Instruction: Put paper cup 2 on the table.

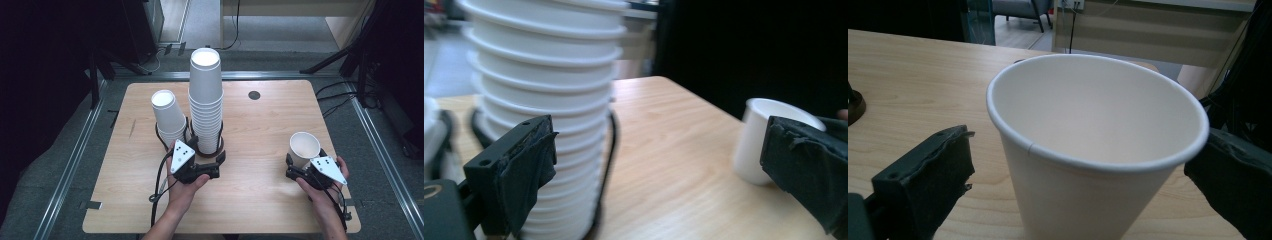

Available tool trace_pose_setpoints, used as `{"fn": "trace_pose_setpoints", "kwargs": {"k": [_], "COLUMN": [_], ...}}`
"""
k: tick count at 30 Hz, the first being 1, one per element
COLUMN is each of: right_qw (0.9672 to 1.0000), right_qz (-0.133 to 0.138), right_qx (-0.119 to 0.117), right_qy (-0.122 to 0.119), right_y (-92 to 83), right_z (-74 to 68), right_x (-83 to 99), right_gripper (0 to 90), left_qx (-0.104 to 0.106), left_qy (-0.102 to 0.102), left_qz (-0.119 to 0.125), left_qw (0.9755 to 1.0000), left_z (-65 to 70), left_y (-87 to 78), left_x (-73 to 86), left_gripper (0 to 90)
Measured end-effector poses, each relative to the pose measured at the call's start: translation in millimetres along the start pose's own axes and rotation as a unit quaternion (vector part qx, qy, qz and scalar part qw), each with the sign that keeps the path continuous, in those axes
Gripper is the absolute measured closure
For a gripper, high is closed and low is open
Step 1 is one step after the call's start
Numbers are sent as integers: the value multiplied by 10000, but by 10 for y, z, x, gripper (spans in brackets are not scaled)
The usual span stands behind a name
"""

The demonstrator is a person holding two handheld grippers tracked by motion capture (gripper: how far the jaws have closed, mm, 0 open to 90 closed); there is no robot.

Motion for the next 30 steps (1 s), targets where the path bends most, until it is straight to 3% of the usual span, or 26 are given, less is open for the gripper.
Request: {"fn": "trace_pose_setpoints", "kwargs": {"k": [8,11,13,22,27,30], "right_qw": [10000,9999,9999,9996,9986,9985], "right_qz": [35,88,110,231,365,363], "right_qx": [-23,-51,-65,-102,-227,-314], "right_qy": [-6,7,11,128,317,262], "right_y": [-153,-228,-273,-494,-615,-662], "right_z": [39,53,56,78,27,-61], "right_x": [-4,-35,-56,-174,-308,-362], "right_gripper": [0,0,0,0,0,0], "left_qx": [-616,-911,-1184,-1348,-1525,-1666], "left_qy": [197,316,415,374,428,503], "left_qz": [25,42,61,63,65,91], "left_qw": [9979,9953,9921,9901,9874,9847], "left_z": [-93,-123,-148,-233,-313,-351], "left_y": [87,117,138,279,341,354], "left_x": [-54,-73,-91,-96,-93,-97], "left_gripper": [16,15,16,16,17,17]}}
Point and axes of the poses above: each handheld gripper's, and its own axes: y roughly forward along the jaws, x roughly out of its underside, z roughly to its right, the point moved 5 cm from there along y, roughly forward along the jaws, and after that the axes turned 3 degrees about x, right-handed, at the moved point
